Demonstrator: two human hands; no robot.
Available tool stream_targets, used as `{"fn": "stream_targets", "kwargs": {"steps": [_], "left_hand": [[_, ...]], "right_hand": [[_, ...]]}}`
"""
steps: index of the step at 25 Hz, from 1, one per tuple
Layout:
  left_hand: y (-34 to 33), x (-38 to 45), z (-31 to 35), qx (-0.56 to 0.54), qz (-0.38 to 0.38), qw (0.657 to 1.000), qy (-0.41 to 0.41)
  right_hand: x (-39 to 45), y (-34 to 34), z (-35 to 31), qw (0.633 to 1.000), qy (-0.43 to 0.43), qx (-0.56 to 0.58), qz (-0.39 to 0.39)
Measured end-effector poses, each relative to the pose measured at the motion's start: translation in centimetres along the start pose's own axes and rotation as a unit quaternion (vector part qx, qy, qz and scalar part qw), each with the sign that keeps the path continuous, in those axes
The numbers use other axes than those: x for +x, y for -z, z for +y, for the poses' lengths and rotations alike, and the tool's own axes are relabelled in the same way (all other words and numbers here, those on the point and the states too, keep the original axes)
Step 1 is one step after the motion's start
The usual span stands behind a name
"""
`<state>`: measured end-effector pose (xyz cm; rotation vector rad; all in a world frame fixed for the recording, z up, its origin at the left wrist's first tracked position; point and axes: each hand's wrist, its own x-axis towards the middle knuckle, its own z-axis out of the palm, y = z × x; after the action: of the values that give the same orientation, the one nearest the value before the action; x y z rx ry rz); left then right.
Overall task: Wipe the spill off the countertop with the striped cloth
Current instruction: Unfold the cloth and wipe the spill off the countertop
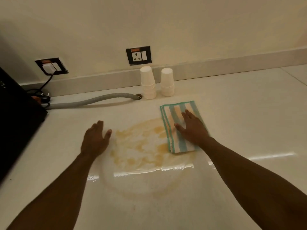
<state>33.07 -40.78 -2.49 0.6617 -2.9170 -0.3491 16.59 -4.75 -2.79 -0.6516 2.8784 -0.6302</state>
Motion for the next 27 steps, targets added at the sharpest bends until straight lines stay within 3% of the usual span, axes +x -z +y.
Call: {"fn": "stream_targets", "kwargs": {"steps": [3, 8, 11, 21, 27], "left_hand": [[0.3, 0.0, -4.4, -0.011, 0.01, 0.998, 0.058], [-0.1, 0.4, -8.7, 0.049, -0.04, 0.995, 0.071], [-0.9, 0.7, -9.4, -0.002, -0.049, 0.995, 0.09], [-2.3, 0.4, -9.8, 0.001, -0.002, 0.998, 0.07], [-2.2, 0.4, -9.6, 0.003, -0.003, 0.998, 0.055]], "right_hand": [[1.9, -1.5, -0.6, 0.999, -0.007, -0.039, -0.003], [3.1, -3.0, 0.2, 0.994, -0.024, -0.107, -0.018], [3.5, -2.9, 1.0, 0.992, -0.03, -0.125, -0.007], [6.8, -1.7, 2.1, 0.972, -0.196, -0.129, 0.021], [6.5, -4.5, -5.9, 0.991, -0.03, -0.131, -0.017]]}}
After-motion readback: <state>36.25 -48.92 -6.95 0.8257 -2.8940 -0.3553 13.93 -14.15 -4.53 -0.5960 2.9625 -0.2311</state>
